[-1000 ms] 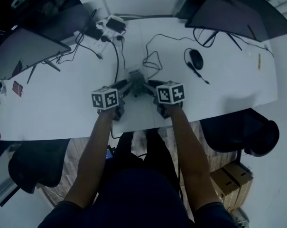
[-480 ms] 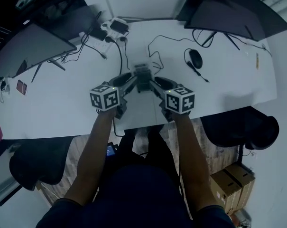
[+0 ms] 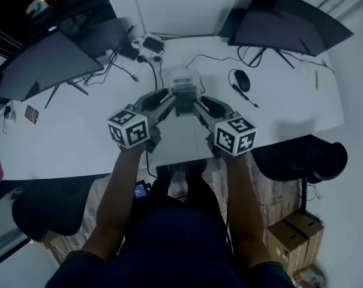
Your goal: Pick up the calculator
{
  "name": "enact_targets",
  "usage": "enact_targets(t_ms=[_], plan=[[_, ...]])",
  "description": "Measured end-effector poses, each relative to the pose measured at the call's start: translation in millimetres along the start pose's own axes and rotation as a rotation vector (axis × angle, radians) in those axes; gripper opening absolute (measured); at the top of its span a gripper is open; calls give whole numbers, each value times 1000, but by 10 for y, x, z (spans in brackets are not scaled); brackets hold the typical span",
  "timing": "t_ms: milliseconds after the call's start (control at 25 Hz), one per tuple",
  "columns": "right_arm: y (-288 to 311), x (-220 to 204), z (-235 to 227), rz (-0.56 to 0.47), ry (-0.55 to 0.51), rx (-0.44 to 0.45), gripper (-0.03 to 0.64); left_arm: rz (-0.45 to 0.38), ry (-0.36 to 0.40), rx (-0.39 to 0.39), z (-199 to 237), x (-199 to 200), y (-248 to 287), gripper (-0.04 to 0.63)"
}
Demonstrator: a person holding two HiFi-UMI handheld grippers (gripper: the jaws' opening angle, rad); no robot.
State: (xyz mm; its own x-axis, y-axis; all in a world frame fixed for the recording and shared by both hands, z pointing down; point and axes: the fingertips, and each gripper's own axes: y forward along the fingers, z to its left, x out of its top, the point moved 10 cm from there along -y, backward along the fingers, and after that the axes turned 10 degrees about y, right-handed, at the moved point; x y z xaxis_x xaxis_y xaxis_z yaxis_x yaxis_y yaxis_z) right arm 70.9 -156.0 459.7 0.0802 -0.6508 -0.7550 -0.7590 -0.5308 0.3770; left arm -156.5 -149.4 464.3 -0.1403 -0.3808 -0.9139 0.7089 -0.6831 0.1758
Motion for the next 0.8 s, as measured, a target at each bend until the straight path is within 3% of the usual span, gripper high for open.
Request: enact_targets(t_ms=[800], plan=[[-446, 458, 878, -146, -219, 0, 123, -197, 162, -77, -390, 781, -529, 141]])
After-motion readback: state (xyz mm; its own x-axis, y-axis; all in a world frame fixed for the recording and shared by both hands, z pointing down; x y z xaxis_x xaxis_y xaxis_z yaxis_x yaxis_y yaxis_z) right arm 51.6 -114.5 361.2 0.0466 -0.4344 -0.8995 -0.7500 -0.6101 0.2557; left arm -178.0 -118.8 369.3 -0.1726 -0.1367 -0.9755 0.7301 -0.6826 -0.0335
